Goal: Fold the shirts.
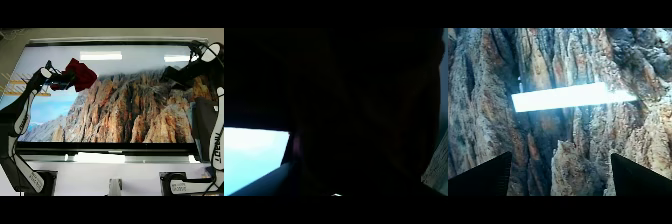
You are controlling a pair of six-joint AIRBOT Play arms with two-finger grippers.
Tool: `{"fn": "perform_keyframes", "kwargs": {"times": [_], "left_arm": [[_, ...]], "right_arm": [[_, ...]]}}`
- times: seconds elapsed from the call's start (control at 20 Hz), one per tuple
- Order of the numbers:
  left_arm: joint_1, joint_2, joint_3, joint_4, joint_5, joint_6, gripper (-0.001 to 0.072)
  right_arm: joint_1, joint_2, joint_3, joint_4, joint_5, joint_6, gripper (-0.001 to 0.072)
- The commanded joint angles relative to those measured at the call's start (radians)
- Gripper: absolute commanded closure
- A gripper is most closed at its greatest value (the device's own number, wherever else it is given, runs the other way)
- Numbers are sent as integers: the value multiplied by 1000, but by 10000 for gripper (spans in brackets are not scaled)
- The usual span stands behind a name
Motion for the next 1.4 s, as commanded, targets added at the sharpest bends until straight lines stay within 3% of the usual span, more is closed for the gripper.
{"fn": "perform_keyframes", "kwargs": {"times": [0.0,0.05,0.1,0.15,0.3,0.45,0.5,0.6,0.75,0.8,0.85,0.95,1.1,1.25,1.35], "left_arm": [[-4,-45,4,-48,101,-12,222],[-2,-48,4,-48,97,-20,359],[1,-48,4,-52,86,-21,551],[3,-43,5,-71,64,-18,672],[-24,53,10,-69,72,171,674],[-83,265,11,-69,54,389,674],[-109,356,11,-69,32,453,673],[-175,531,10,-66,-18,496,673],[-328,719,10,-34,-36,472,674],[-388,754,10,-2,-37,435,674],[-450,776,10,42,-48,393,674],[-579,783,10,162,-106,302,673],[-769,765,-80,388,-164,141,673],[-879,725,-257,475,-118,46,673],[-888,672,-361,484,-103,11,673]], "right_arm": [[1,0,0,97,0,0,49],[1,0,0,106,7,0,49],[1,0,0,113,14,0,50],[1,0,0,116,22,0,50],[1,1,0,117,64,-10,54],[1,17,0,174,130,-83,187],[1,28,0,199,153,-102,185],[1,44,0,206,192,-181,167],[1,39,0,199,229,-337,198],[1,39,0,198,225,-377,326],[1,40,0,194,232,-357,342],[1,47,0,148,275,-283,339],[1,114,0,-1,264,-255,322],[1,202,0,-212,247,-209,302],[1,249,0,-222,255,-199,270]]}}
